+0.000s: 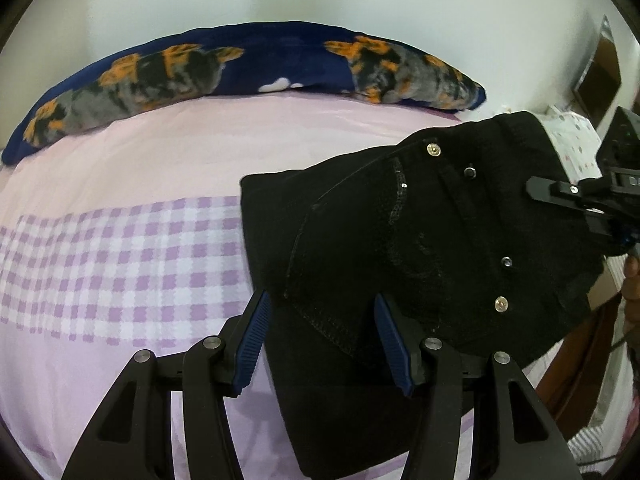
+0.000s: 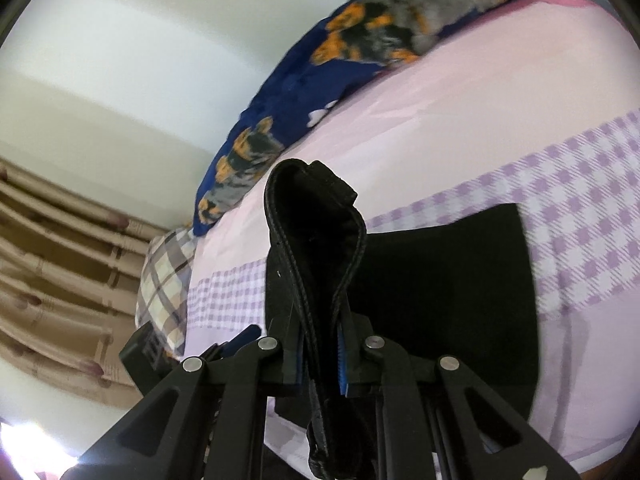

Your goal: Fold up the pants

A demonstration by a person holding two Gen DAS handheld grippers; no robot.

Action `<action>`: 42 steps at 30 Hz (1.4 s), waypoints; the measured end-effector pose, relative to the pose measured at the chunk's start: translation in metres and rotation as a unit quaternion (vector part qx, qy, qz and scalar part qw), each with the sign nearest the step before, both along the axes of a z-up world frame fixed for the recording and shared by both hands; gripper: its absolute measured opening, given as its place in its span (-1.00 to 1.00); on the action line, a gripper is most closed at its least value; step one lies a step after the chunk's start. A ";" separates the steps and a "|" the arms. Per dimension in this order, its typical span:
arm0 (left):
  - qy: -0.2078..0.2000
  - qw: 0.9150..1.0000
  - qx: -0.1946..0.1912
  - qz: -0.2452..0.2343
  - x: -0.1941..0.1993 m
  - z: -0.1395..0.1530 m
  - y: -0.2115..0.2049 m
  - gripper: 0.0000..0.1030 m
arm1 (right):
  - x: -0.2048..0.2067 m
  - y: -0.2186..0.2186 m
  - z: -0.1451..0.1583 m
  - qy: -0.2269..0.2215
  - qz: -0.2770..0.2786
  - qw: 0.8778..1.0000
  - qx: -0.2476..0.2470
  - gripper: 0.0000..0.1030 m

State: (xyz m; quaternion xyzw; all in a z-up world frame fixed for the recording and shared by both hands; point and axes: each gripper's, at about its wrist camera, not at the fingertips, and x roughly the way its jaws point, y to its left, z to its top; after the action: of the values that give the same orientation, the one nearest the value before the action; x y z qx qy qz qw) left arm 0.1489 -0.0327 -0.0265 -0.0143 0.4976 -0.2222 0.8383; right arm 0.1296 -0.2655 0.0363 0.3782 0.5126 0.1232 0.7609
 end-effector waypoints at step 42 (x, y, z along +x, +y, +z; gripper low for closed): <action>0.038 0.995 0.026 -0.088 -0.030 -0.027 -0.040 0.12 | -0.098 -0.063 -0.056 0.069 -0.140 0.988 0.008 -0.39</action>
State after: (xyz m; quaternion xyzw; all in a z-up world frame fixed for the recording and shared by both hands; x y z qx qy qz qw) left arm 0.1185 -0.0728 -0.0537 0.0432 0.5344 -0.2813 0.7958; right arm 0.0313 -0.3283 -0.0200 0.4601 0.5050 -0.0074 0.7302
